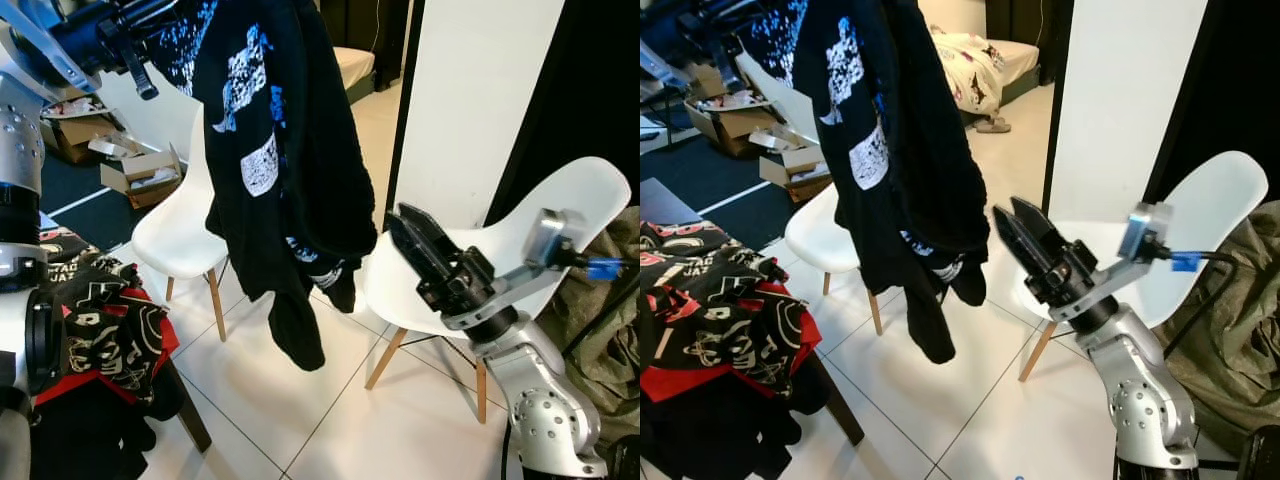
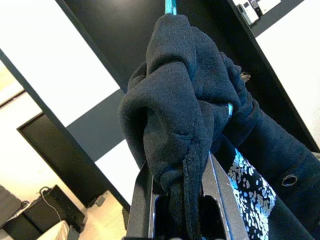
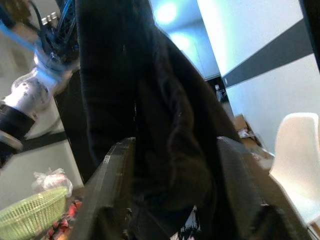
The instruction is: Hang hanger
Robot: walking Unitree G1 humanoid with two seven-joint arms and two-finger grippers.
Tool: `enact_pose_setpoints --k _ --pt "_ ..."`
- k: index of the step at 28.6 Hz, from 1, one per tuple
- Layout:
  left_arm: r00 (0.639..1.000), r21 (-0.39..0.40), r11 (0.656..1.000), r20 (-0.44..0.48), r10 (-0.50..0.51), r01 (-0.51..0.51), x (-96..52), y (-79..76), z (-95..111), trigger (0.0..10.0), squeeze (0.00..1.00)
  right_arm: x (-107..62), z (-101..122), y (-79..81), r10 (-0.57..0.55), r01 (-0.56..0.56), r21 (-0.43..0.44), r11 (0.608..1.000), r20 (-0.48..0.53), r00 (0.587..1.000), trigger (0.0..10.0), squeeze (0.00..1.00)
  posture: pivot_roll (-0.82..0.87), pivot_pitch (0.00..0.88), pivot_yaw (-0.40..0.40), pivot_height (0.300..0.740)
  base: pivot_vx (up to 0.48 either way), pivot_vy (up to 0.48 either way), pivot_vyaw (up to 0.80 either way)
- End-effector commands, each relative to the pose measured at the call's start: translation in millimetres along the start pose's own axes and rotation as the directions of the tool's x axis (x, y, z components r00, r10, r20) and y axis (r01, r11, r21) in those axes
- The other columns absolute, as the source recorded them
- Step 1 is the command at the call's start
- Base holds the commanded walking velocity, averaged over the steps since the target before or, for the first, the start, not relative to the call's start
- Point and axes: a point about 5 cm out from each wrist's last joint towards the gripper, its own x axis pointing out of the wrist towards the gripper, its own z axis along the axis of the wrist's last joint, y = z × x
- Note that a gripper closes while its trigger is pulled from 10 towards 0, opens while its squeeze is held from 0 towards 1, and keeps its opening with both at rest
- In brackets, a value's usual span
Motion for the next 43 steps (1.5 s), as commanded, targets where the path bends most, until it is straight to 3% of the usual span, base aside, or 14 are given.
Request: enact_pose_setpoints --k 1,3,11,14,18,19,29,35,36,37,38,39,40,43 --pt "0.999 0.031 0.999 0.037 0.017 -0.018 2.2 4.0 10.1 10.0 0.0 3.4 -1.0 7.0 0.029 -0.032 -0.051 0.998 -0.054 0.998 10.0 1.0 -0.02 0.0 0.074 0.74 0.0 0.0 0.0" --pt "0.999 0.032 0.999 0.04 0.013 -0.015 3.2 4.3 10.7 10.0 0.0 4.5 -3.7 10.1 0.037 -0.047 -0.093 0.995 -0.105 0.994 10.0 1.0 -0.02 0.0 0.074 0.74 0.0 0.0 0.0" --pt "0.999 0.033 0.999 0.043 0.009 -0.01 3.7 4.3 10.9 10.0 0.0 4.7 -5.9 15.3 0.049 -0.065 -0.129 0.989 -0.119 0.992 10.0 1.0 -0.02 0.0 0.079 0.74 0.0 0.0 0.0" --pt "0.999 0.03 1.0 0.046 0.0 -0.002 5.4 3.2 11.1 10.0 0.0 6.4 -13.4 18.1 0.044 -0.078 -0.207 0.975 -0.167 0.985 10.0 1.0 -0.02 0.0 0.08 0.74 0.0 0.0 0.0" --pt "0.999 0.03 1.0 0.047 -0.001 0.0 5.7 3.0 11.2 10.0 0.0 7.3 -15.7 18.8 0.04 -0.081 -0.226 0.971 -0.181 0.983 10.0 1.0 -0.02 0.0 0.08 0.74 0.0 0.0 0.0" --pt "0.999 0.03 1.0 0.049 -0.003 0.001 6.2 3.1 11.9 10.0 0.0 11.5 -20.5 21.6 0.041 -0.086 -0.233 0.969 -0.193 0.98 10.0 0.0 -0.02 0.0 0.082 0.74 0.0 0.0 0.0" --pt "0.998 0.027 1.0 0.055 -0.008 0.007 7.1 2.8 12.5 10.0 0.0 24.9 -29.4 26.0 0.036 -0.088 -0.253 0.963 -0.201 0.979 10.0 0.0 -0.01 0.0 0.082 0.74 0.0 0.0 0.0" --pt "0.998 0.027 1.0 0.064 -0.015 0.013 9.9 1.8 13.8 10.0 0.0 40.1 -23.3 14.2 -0.077 0.035 -0.314 0.949 -0.121 0.99 10.0 0.0 -0.01 0.0 0.084 0.74 0.0 0.0 0.0" --pt "0.998 0.026 1.0 0.066 -0.017 0.015 10.6 1.4 13.8 10.0 0.0 43.0 -22.0 12.1 -0.097 0.062 -0.312 0.948 -0.098 0.99 9.2 0.0 -0.01 0.0 0.083 0.74 0.0 0.0 0.0" --pt "0.998 0.026 1.0 0.066 -0.017 0.015 10.6 1.4 13.8 10.0 0.0 43.0 -22.0 12.1 -0.097 0.062 -0.312 0.948 -0.098 0.99 9.2 0.0 -0.01 0.0 0.083 0.74 0.0 0.0 0.0" --pt "0.998 0.026 1.0 0.067 -0.018 0.017 11.0 1.2 13.7 10.0 0.0 44.8 -21.2 11.0 -0.111 0.081 -0.311 0.947 -0.081 0.991 3.3 0.0 -0.01 0.0 0.083 0.74 0.0 0.0 0.0" --pt "0.998 0.026 1.0 0.067 -0.018 0.017 11.0 1.2 13.7 10.0 0.0 44.8 -21.2 11.0 -0.111 0.081 -0.311 0.947 -0.081 0.991 3.3 0.0 -0.01 0.0 0.083 0.74 0.0 0.0 0.0" --pt "0.997 0.026 1.0 0.069 -0.019 0.017 11.2 1.1 14.0 10.0 0.0 46.1 -20.5 10.2 -0.122 0.097 -0.309 0.946 -0.064 0.99 0.0 0.0 -0.01 0.0 0.081 0.74 0.0 0.0 0.0" --pt "0.997 0.028 0.999 0.071 -0.018 0.016 11.0 1.4 14.5 10.0 0.0 46.1 -20.3 9.7 -0.124 0.1 -0.311 0.945 -0.061 0.99 0.0 0.0 -0.01 0.0 0.08 0.74 0.0 0.0 0.0"
